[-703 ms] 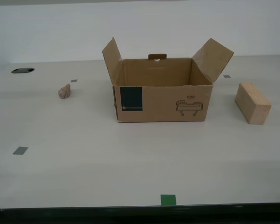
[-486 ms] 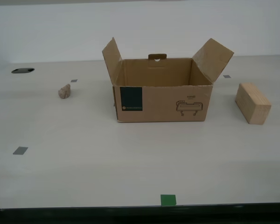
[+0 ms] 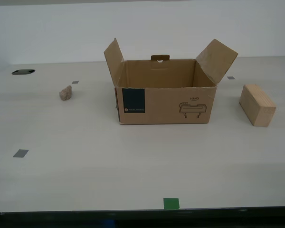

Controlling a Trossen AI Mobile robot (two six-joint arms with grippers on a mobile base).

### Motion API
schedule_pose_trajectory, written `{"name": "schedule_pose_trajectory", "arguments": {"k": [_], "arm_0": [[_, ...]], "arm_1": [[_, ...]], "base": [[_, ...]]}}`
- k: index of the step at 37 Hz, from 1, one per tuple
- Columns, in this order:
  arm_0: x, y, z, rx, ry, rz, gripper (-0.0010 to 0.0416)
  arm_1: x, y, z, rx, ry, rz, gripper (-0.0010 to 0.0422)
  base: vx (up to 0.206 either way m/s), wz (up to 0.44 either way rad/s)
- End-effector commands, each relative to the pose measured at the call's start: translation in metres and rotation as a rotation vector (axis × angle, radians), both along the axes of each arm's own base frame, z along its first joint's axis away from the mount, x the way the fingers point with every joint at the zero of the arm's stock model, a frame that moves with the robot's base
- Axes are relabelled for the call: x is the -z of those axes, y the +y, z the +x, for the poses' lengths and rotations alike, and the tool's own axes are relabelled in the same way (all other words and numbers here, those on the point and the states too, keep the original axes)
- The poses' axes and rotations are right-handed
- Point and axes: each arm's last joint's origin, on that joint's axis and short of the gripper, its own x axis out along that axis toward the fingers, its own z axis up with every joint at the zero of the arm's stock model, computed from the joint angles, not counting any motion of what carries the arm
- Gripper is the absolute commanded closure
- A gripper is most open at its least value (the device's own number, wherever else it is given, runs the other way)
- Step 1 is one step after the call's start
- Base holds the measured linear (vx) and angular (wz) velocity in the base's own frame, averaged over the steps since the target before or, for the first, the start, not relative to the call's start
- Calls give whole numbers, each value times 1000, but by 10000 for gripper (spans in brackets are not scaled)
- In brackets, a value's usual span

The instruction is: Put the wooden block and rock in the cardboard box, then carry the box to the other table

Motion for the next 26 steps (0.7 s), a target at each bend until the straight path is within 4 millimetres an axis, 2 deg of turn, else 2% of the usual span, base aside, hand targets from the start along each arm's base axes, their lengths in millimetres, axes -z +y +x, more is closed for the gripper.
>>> {"name": "schedule_pose_trajectory", "arguments": {"k": [1, 26], "arm_0": [[0, 0, 0, 5, -3, 1, 406], [0, 0, 0, 4, -3, 0, 406]], "arm_1": [[-1, 0, 0, -3, -6, 3, 412], [-1, 0, 0, -3, -6, 4, 412]], "base": [[0, 0], [0, 0]]}}
